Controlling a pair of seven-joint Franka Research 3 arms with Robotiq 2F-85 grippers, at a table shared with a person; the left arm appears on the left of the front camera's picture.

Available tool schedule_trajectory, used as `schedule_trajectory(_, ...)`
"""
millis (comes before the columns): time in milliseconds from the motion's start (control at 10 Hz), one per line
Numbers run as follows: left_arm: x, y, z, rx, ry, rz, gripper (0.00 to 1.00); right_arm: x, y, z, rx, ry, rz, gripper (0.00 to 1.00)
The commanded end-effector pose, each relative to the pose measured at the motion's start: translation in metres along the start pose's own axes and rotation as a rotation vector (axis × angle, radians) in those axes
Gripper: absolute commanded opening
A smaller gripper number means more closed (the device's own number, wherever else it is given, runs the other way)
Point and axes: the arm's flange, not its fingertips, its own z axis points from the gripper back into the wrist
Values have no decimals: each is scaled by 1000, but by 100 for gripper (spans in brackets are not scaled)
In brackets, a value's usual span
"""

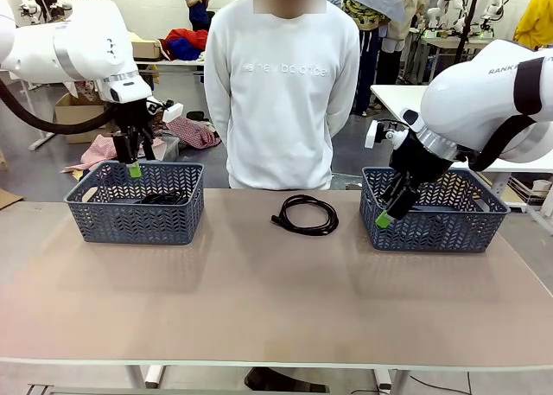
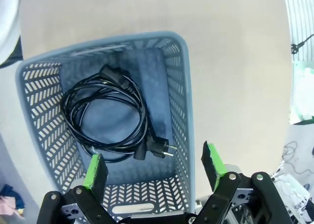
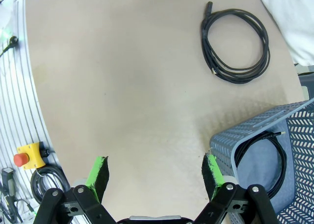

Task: Organize the cables according to human instructions.
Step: Pick up a bundle of cables and place it in the basket indicated by the human.

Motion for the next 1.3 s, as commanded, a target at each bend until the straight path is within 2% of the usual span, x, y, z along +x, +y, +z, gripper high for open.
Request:
schedule_trajectory(0, -2, -1, 0, 0, 9, -1, 100, 0, 0, 1, -6, 3, -11, 100)
schedule_trajectory(100, 0, 0, 0, 0, 0, 0, 100, 0, 0, 1, -6, 3, -11, 100)
schedule_trajectory(300, 23, -17, 4, 39, -70, 94, 100, 0, 0, 1, -6, 3, -11, 100)
schedule_trajectory(800, 67, -82, -18, 100, -169, 245, 100, 0, 0, 1, -6, 3, -11, 100)
schedule_trajectory(1200, 103, -127, -31, 102, -224, 272, 100, 0, 0, 1, -6, 3, -11, 100)
